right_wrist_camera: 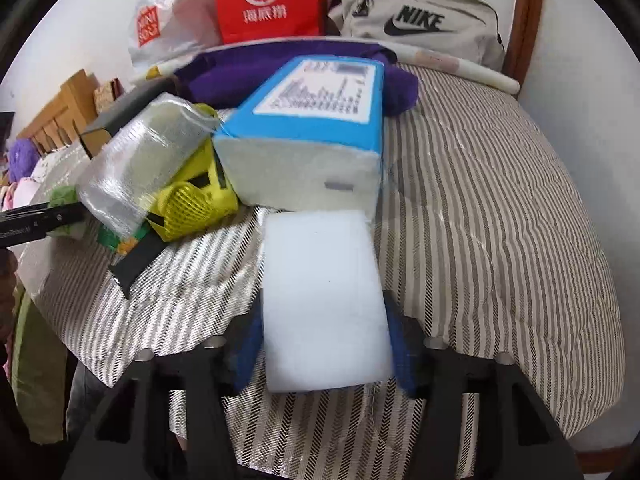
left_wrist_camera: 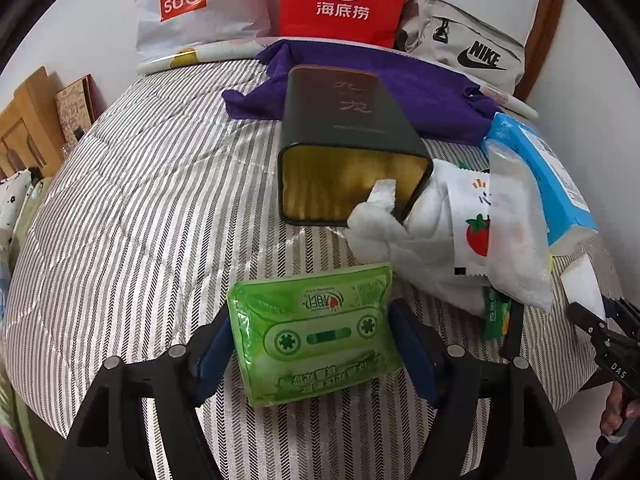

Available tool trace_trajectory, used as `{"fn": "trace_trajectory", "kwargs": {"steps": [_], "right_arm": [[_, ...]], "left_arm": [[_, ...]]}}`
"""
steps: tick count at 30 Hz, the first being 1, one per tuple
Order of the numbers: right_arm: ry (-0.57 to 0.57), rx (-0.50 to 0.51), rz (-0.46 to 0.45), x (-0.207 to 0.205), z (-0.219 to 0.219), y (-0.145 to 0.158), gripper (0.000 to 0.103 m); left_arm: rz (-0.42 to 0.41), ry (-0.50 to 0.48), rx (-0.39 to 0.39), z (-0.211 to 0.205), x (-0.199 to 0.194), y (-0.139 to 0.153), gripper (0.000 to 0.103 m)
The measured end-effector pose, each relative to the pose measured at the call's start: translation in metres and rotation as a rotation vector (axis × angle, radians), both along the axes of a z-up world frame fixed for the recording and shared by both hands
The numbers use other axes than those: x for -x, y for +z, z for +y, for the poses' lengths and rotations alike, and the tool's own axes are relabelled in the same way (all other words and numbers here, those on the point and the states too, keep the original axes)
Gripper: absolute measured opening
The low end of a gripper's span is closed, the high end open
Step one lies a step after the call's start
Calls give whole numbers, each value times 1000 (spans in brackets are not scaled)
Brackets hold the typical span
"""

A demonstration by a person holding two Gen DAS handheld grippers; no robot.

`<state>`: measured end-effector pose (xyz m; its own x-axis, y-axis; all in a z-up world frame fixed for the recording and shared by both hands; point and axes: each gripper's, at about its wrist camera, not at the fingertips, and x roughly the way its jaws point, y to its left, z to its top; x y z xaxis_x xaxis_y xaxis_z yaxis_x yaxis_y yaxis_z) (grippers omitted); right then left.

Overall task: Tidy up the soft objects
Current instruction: 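Carry the green pack and white sponge with both tools over the purple cloth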

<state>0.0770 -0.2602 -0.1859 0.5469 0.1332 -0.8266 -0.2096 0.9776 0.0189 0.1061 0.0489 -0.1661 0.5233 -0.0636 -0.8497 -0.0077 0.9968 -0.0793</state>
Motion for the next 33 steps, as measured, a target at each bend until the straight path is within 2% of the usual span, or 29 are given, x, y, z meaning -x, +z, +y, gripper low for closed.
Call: {"fn": "trace_trajectory", "kwargs": {"steps": [5,10,17,24,33], "right_arm": [[41,3,-29,2,6,12,51],[57,-49,-35,-1,4,34,51],[61,-81,-102,-16,4,72,52],[57,-58,-106,-62,13,94,52],[34,-76,-130,-147,16,111,53]], "left_arm": [[-17,-32,-15,-3,6,15,66],[-49,-43,-4,-1,8,42,66],[-74,-30,31,2,-11,73,66],[-107,-32,31,5,-44,99,66],[-114,-29,-6,8,-119,115,66]]}}
